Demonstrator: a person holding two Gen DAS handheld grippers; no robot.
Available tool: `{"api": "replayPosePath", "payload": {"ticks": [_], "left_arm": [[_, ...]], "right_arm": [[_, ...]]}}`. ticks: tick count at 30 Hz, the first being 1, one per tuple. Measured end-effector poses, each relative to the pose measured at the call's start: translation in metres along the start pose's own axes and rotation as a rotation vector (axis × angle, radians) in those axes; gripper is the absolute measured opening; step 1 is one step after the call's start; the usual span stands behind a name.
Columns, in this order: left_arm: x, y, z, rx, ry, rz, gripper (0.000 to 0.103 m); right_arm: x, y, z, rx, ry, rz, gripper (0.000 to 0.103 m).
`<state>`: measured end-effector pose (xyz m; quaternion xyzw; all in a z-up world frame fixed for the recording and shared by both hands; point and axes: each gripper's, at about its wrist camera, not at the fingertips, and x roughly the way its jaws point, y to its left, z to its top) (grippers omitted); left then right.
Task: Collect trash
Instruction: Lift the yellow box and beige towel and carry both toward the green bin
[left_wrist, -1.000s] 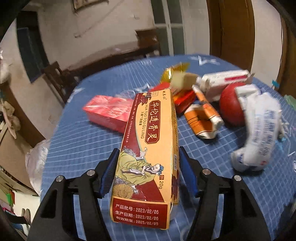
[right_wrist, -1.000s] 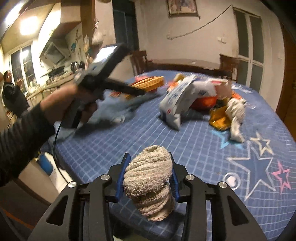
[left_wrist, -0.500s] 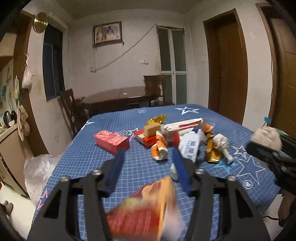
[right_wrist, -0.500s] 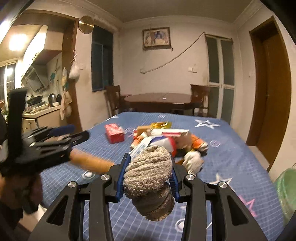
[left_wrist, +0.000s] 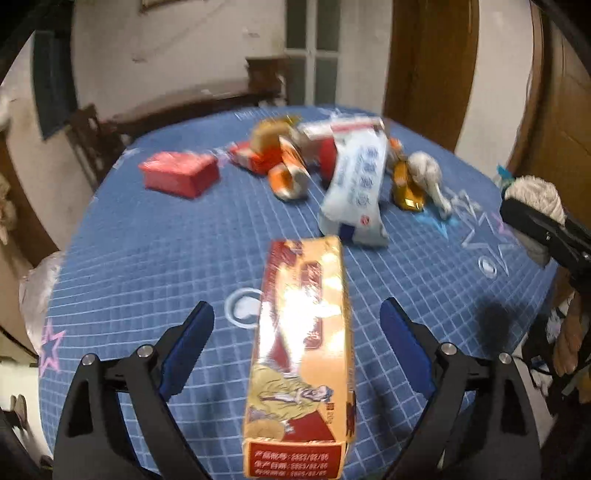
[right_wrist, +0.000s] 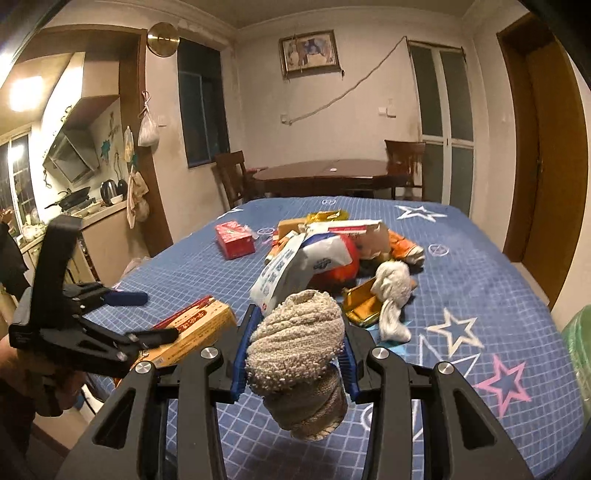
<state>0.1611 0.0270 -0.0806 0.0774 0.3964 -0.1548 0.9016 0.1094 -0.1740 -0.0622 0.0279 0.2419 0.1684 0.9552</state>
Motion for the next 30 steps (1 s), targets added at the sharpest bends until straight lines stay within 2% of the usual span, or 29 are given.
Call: {"api": "replayPosePath", "payload": {"ticks": [3,5,6,7,9,11,14,18,24,30], "left_arm": [[0.017,-0.008,-0.007,0.045,0.060,0.025,0.087],[0.030,-0.012,-0.012,0.059,0.098,0.033,0.073],[0.030,-0.010,-0.015,0.041,0.078,0.022,0.069],[0.029,-0.008,-0.016,0.015,0.072,-0.002,0.058],[0.027,-0.008,-0.017,-0.004,0.047,0.028,0.058],[0.020,-0.012,-0.019,-0.022,-0.006,0.037,0.058],[-0.001,-0.021,-0.019,-0.026,-0.107,0.112,0.058],[-0.036,-0.038,-0.012,-0.055,-0.287,0.211,0.058],[-0.075,-0.053,0.006,-0.092,-0.477,0.297,0.058],[-0.090,-0.060,0.026,-0.106,-0.545,0.294,0.058]], "right_arm": [[0.004,0.003,-0.006,0.001,0.014,0.005,0.041],[0.005,0.004,-0.009,0.000,0.019,0.004,0.041],[0.006,0.004,-0.010,0.001,0.022,0.002,0.041],[0.006,0.004,-0.011,0.001,0.022,0.000,0.041],[0.006,0.004,-0.011,0.004,0.017,-0.006,0.041],[0.005,0.005,-0.009,0.001,-0.004,-0.020,0.041],[0.001,0.007,-0.002,-0.013,-0.052,-0.050,0.041],[-0.012,0.012,0.013,-0.035,-0.144,-0.090,0.041],[-0.030,0.022,0.034,-0.075,-0.237,-0.132,0.041],[-0.043,0.018,0.048,-0.072,-0.250,-0.145,0.041]]}}
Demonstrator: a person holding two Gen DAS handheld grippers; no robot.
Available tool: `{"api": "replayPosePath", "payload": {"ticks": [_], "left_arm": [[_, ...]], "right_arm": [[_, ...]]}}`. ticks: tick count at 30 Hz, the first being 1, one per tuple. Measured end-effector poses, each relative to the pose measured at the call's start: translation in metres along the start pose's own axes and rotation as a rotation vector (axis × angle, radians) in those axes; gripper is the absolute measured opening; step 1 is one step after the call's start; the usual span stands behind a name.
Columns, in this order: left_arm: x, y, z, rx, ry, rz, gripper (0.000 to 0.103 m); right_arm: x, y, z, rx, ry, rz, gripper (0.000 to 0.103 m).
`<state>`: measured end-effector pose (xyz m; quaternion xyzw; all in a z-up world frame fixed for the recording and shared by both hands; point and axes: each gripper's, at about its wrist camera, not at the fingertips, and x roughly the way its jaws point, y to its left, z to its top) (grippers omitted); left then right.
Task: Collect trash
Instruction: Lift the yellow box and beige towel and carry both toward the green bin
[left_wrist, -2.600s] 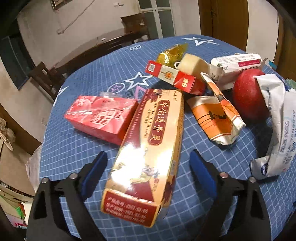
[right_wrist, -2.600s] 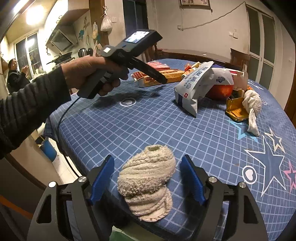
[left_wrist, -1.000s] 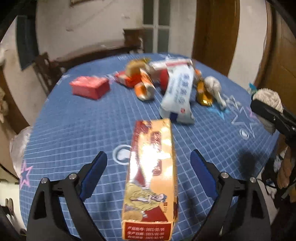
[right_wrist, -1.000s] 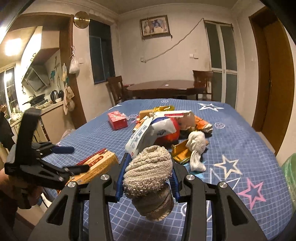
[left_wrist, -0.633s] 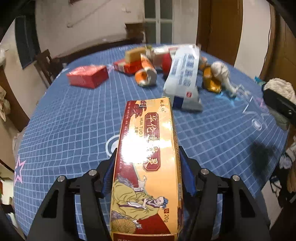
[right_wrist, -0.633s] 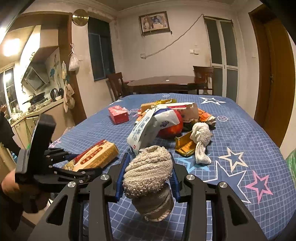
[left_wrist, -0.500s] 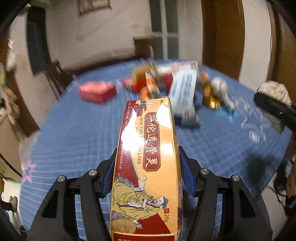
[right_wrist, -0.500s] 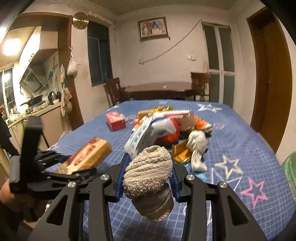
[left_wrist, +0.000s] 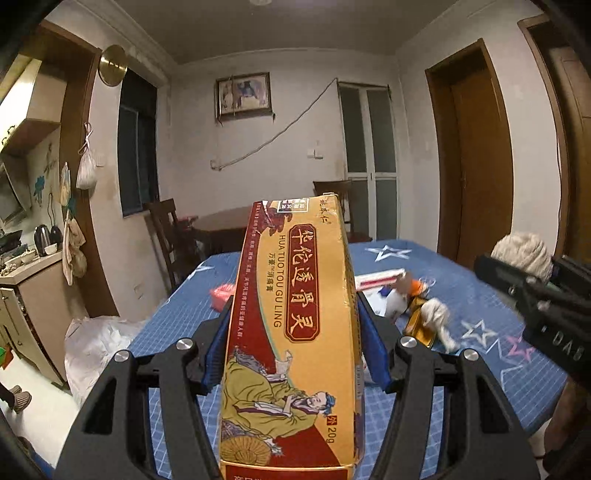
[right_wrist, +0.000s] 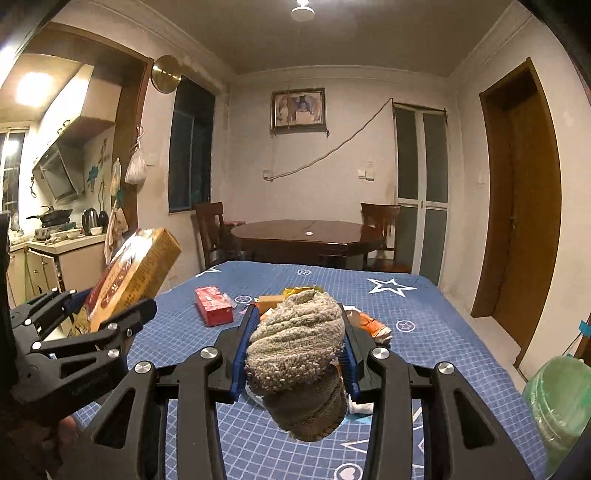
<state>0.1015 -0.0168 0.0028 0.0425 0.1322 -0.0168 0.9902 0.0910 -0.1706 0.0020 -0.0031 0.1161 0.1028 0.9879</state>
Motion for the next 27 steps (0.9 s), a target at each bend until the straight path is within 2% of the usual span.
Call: {"api": "replayPosePath", "payload": {"ticks": [7,15,20,27], "left_arm": [[0.008,-0.025,0.016,0.011,-0.020,-0.052,0.058],[0.024,-0.058,0.032,0.026,-0.025,-0.121,0.058],[0.044,-0.097,0.042,0.055,0.023,-0.220,0.058],[0.060,-0.163,0.051,0.101,0.068,-0.371,0.058]], "right_arm": [[-0.013,-0.029,0.020,0.013,-0.013,-0.060,0.041],[-0.023,-0.087,0.045,0.022,-0.029,-0.136,0.041],[-0.028,-0.136,0.051,0.046,0.004,-0.190,0.041],[-0.045,-0.230,0.050,0.093,0.051,-0.328,0.041]]}}
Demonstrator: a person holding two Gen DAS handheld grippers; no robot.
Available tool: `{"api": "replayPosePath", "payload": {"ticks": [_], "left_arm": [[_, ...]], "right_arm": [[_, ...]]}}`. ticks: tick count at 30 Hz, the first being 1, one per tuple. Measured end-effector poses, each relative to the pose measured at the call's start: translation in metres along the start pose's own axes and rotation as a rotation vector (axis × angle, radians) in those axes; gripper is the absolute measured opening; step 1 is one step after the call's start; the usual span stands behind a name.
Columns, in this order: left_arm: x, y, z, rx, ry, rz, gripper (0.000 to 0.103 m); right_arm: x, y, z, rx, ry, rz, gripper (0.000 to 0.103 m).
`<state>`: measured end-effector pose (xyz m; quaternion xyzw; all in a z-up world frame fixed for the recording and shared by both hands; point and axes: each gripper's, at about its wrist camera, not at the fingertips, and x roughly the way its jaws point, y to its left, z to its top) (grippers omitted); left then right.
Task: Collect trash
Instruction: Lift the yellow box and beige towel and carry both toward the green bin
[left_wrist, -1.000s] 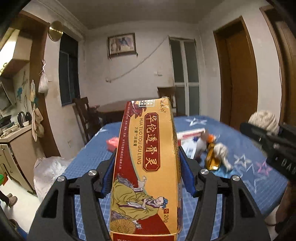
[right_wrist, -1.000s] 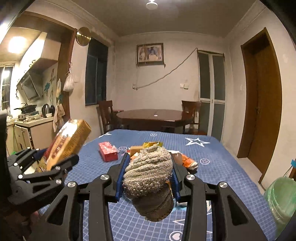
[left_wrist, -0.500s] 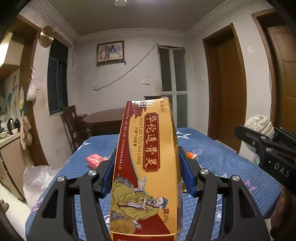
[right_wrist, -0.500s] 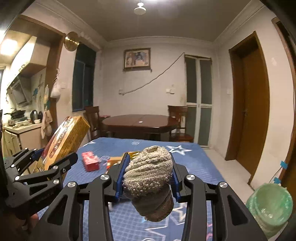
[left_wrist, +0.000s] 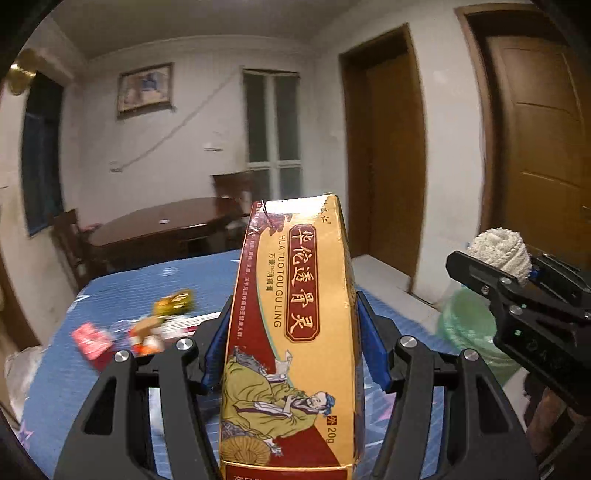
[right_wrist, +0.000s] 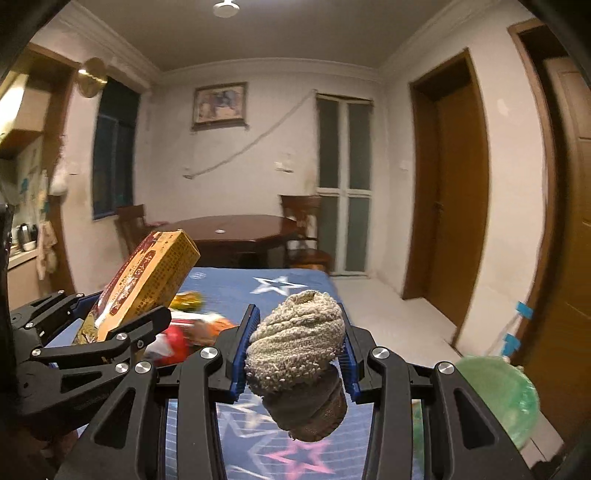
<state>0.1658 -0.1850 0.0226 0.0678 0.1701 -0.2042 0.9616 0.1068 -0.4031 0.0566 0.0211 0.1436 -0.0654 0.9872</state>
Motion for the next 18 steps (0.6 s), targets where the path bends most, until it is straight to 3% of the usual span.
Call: {"api": "replayPosePath", "payload": {"ticks": [9,18], "left_arm": [[0.057,-0.076,0.019,0.071,0.081,-0.192,0.058],[0.120,-0.143,0.024,0.115,0.223,-0.380,0.058]], "right_arm": [[0.026,-0.149,-0.004,0.074,0.104,-0.146,0.041],[0.065,-0.278,-0.020,0.144,0.226,-0.237,0.041]]}}
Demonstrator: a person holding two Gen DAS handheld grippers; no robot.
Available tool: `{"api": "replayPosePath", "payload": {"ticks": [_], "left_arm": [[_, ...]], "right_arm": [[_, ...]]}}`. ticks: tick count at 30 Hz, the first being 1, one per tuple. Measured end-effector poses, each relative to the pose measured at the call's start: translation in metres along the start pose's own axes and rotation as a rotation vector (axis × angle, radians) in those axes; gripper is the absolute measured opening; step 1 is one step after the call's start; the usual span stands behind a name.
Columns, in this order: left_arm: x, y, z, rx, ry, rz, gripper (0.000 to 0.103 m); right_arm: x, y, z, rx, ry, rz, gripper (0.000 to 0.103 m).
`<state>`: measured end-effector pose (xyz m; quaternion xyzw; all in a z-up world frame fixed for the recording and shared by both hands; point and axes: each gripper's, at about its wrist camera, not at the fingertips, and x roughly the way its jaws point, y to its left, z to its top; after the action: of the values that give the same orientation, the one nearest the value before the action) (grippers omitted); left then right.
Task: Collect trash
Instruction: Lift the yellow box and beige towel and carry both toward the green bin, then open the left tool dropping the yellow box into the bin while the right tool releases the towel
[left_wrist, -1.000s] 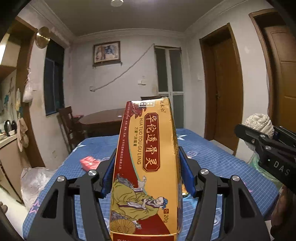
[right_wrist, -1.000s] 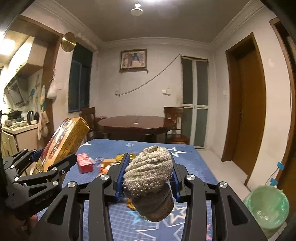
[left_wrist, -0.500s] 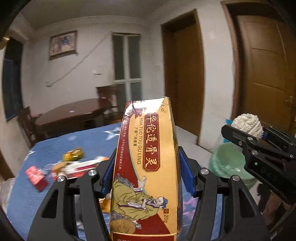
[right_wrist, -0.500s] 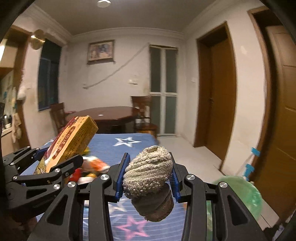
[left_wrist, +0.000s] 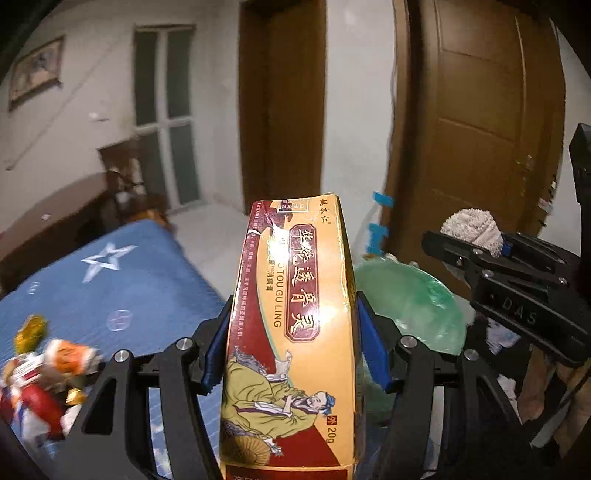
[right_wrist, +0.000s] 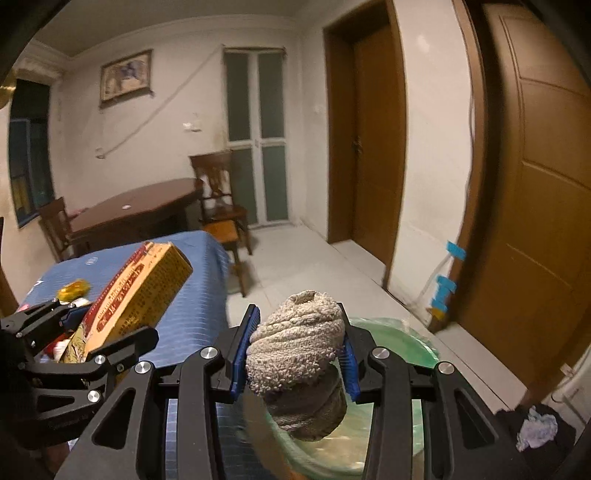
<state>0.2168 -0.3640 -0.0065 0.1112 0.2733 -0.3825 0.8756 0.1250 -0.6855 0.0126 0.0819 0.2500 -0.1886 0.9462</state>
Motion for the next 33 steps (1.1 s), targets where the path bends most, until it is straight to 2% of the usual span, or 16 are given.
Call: {"api": "replayPosePath", "payload": {"ticks": [6,12,18,23,33], "left_arm": [[0.061,-0.026,0.017,0.013,0.089,-0.107,0.058],[0.108,-0.043,0.024,0.018,0.170,-0.154,0.058],[0.127,-0.054,0.023,0.020,0.213,-0.169,0.058],[0.135,-0.053,0.020,0.017,0.230,-0.174,0.058],[0.147,-0.067,0.019,0.024,0.243,-0.178,0.059]], "right_arm": [[0.053,-0.068,-0.002,0.062,0.103,-0.037,0.041],[0.083,-0.102,-0.026,0.113,0.162,-0.066,0.041],[0.094,-0.108,-0.053,0.134,0.200,-0.081,0.041],[0.093,-0.091,-0.069,0.138,0.222,-0.083,0.041],[0.102,-0.095,-0.075,0.145,0.228,-0.080,0.041]]}}
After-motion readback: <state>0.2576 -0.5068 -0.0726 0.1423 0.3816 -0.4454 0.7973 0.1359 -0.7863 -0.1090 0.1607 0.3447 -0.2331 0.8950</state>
